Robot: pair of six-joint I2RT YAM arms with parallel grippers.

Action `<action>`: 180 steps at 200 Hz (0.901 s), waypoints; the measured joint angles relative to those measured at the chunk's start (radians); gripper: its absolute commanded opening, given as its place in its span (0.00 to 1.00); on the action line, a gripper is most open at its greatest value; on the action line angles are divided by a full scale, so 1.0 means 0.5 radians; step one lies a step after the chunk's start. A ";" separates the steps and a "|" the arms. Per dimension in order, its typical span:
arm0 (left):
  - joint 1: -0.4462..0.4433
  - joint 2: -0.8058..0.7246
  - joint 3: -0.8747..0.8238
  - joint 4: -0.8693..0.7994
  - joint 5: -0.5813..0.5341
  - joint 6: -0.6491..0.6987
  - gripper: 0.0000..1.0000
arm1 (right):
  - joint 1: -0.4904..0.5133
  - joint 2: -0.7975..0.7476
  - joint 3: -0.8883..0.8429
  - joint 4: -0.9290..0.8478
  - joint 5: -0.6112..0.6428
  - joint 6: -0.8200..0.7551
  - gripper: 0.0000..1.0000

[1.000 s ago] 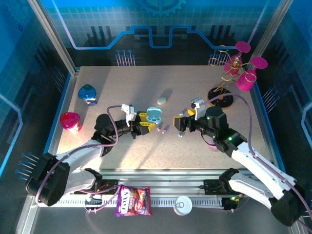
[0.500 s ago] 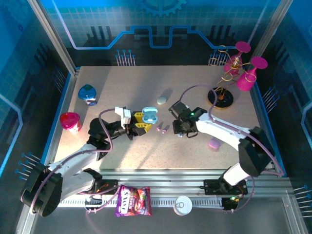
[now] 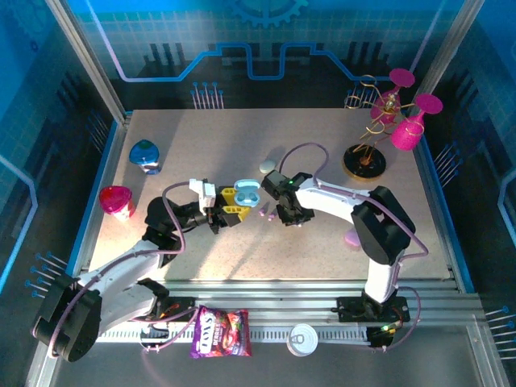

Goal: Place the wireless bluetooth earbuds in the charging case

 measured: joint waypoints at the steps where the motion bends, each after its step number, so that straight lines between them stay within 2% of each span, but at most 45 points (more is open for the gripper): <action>1: 0.000 0.000 0.000 0.000 0.000 0.000 0.33 | 0.000 0.002 0.002 0.000 0.000 0.000 0.30; 142: 0.000 -0.002 -0.001 -0.004 0.001 0.000 0.33 | -0.024 0.112 0.027 0.036 -0.076 -0.064 0.20; 180: 0.000 -0.002 -0.001 -0.005 0.001 0.000 0.33 | -0.046 0.111 0.013 0.073 -0.105 -0.085 0.24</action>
